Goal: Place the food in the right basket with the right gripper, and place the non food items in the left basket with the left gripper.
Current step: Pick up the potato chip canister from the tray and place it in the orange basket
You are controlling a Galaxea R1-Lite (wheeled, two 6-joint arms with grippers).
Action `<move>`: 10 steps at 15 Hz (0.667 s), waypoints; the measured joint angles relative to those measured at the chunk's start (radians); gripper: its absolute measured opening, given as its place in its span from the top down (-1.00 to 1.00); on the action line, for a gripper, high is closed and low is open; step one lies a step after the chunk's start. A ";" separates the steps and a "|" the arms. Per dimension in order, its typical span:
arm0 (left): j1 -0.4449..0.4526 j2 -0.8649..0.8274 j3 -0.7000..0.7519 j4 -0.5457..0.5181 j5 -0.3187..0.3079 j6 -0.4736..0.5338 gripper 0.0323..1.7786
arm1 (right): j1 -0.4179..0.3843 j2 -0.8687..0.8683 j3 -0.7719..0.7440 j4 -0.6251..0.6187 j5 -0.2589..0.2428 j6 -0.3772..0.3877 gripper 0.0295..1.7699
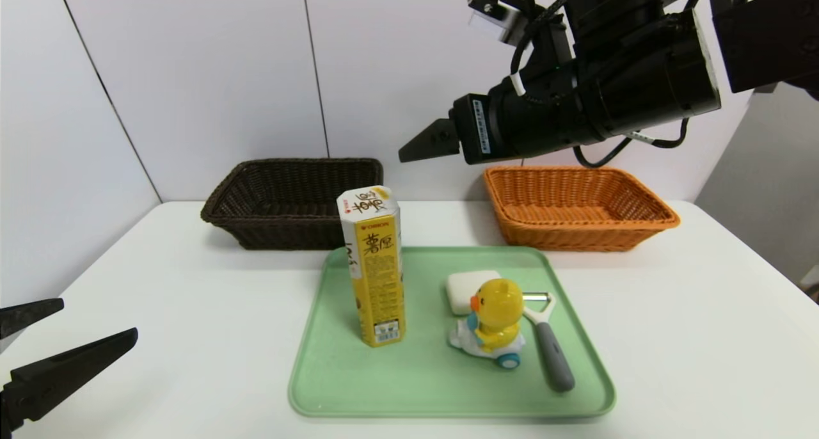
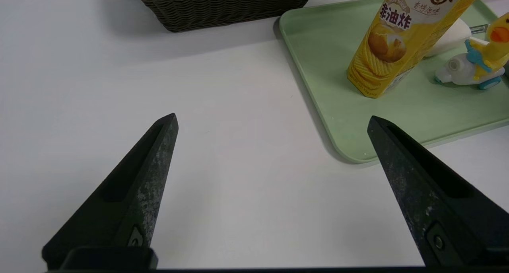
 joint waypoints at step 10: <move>0.000 -0.070 0.001 0.046 0.001 -0.001 -0.90 | 0.128 -0.018 0.015 -0.032 -0.004 0.013 -0.92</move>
